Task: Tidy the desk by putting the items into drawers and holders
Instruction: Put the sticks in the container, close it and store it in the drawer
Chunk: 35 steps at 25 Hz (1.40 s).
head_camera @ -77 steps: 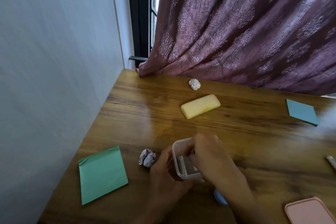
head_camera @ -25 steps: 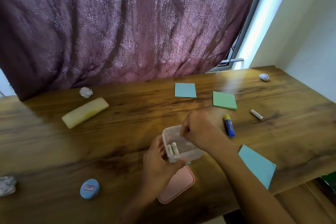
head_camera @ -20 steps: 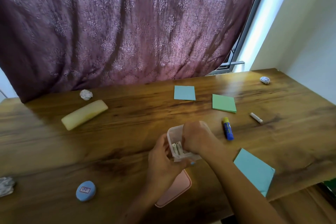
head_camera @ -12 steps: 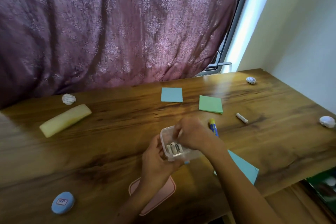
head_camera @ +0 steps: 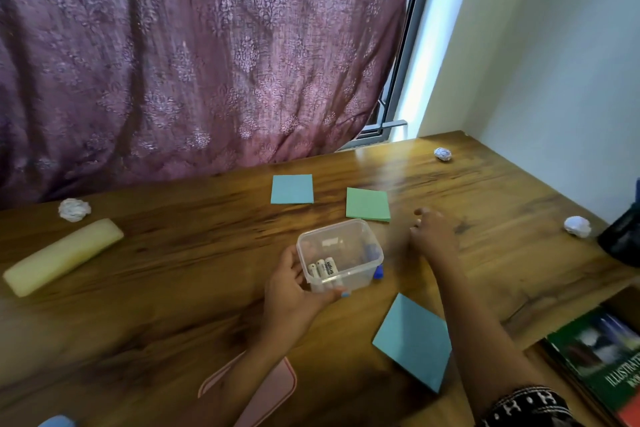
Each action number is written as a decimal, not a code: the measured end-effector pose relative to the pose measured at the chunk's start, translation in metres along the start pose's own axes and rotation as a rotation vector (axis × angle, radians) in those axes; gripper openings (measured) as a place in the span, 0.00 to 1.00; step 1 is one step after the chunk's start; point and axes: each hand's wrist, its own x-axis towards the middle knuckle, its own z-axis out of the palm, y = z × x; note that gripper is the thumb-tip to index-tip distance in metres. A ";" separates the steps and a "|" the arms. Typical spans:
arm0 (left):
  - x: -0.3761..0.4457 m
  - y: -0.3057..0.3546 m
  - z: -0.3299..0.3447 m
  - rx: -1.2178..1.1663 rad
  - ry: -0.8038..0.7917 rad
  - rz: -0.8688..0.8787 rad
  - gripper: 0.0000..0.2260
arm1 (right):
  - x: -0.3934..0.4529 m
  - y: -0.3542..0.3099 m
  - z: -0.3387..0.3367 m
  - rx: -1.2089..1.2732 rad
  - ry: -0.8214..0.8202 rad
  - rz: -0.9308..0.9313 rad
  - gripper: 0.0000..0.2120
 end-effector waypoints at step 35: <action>-0.099 -0.026 -0.090 -0.099 -0.074 -0.018 0.36 | -0.246 -0.164 -0.032 -0.137 -0.179 -0.217 0.11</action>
